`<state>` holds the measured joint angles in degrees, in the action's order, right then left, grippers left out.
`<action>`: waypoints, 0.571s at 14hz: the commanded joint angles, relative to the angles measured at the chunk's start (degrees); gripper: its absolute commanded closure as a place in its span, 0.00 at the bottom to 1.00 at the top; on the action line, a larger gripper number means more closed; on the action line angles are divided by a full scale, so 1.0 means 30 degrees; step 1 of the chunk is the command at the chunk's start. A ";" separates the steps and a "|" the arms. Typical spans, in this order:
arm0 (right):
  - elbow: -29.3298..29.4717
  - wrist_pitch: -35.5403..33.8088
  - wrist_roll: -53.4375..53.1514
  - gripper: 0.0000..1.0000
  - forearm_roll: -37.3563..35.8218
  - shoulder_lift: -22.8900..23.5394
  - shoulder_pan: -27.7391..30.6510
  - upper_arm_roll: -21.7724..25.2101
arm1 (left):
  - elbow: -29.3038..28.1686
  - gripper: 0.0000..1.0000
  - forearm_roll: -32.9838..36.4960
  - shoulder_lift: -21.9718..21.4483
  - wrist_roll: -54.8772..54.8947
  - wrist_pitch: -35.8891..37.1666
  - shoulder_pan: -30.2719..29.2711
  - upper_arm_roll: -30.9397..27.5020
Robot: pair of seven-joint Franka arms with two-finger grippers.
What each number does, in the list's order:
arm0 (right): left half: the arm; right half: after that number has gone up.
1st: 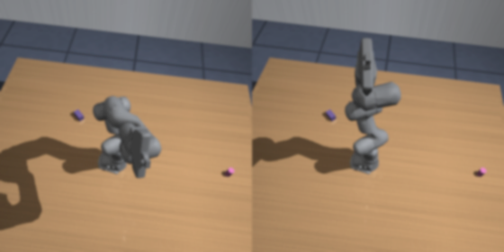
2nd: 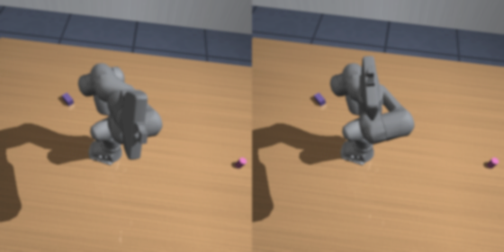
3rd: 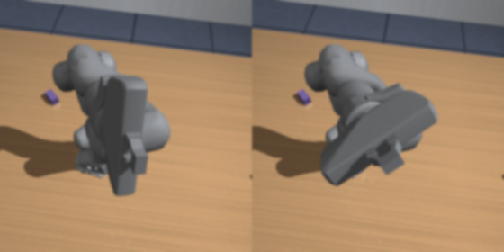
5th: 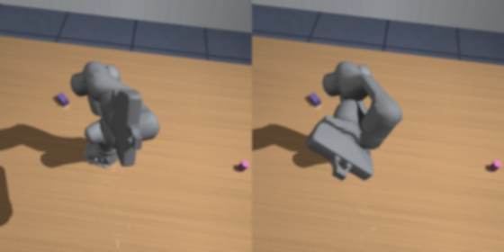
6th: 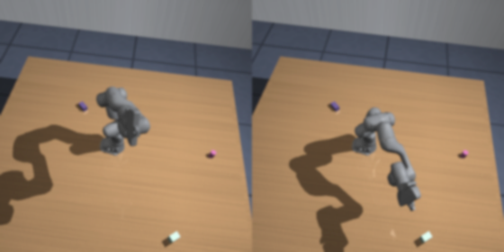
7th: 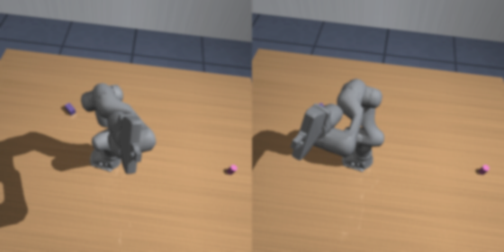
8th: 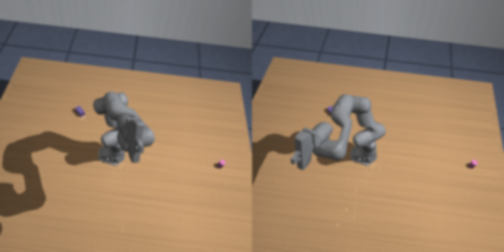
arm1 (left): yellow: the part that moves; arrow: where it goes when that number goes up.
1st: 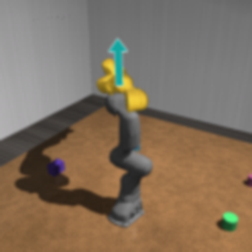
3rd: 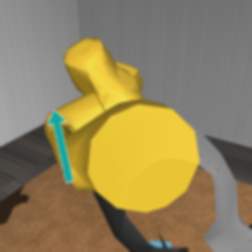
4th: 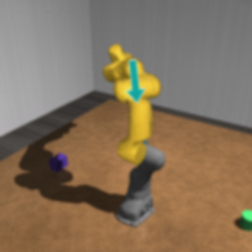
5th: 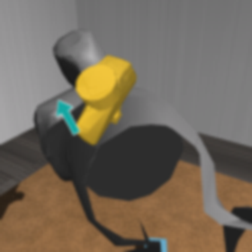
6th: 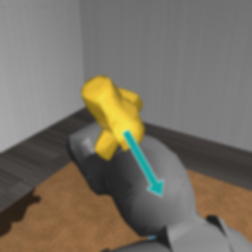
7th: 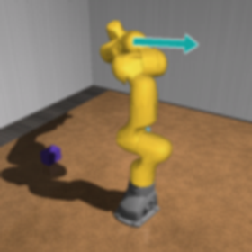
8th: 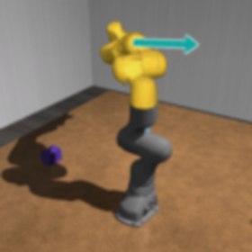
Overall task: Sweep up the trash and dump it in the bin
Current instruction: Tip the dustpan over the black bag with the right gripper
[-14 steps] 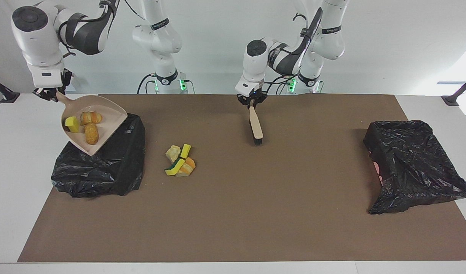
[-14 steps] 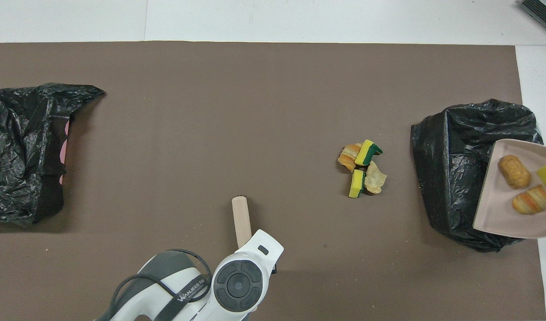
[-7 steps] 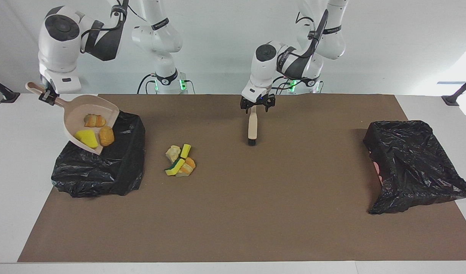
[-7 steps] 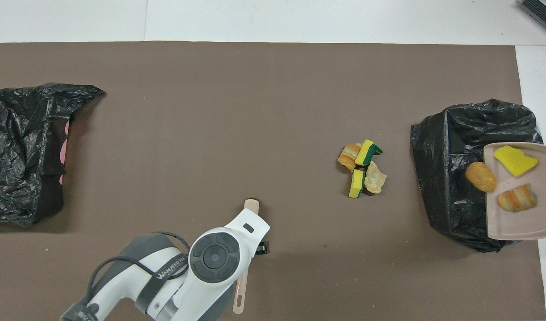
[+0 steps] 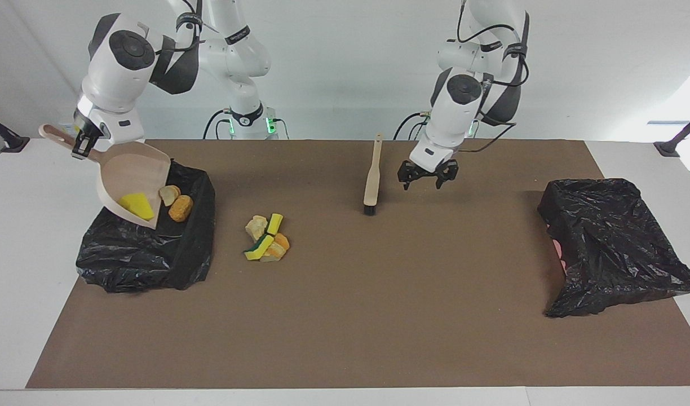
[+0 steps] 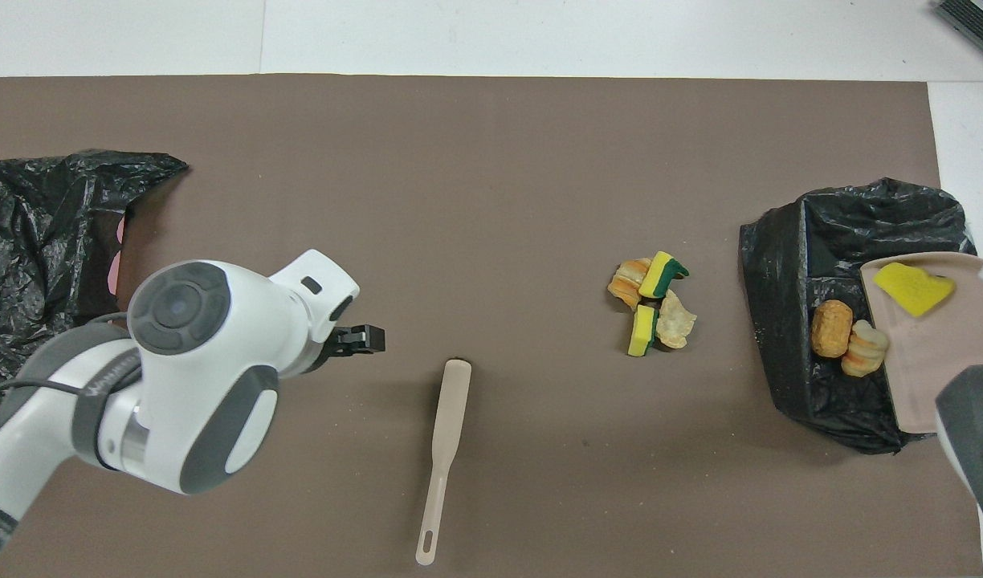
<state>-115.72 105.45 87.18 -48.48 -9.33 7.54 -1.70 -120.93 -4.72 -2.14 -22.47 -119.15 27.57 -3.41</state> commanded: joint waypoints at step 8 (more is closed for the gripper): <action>-0.0010 -0.3800 0.0295 1.00 -0.2444 -0.0904 -0.2277 -0.0048 | 0.5823 0.00 0.0051 0.1329 0.7803 0.5316 -0.6341 0.0200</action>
<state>-115.54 95.01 87.18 -53.79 -10.99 0.87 -1.79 -108.48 -4.72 0.07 -2.82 -108.03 11.33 -3.48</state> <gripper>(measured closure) 0.674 0.000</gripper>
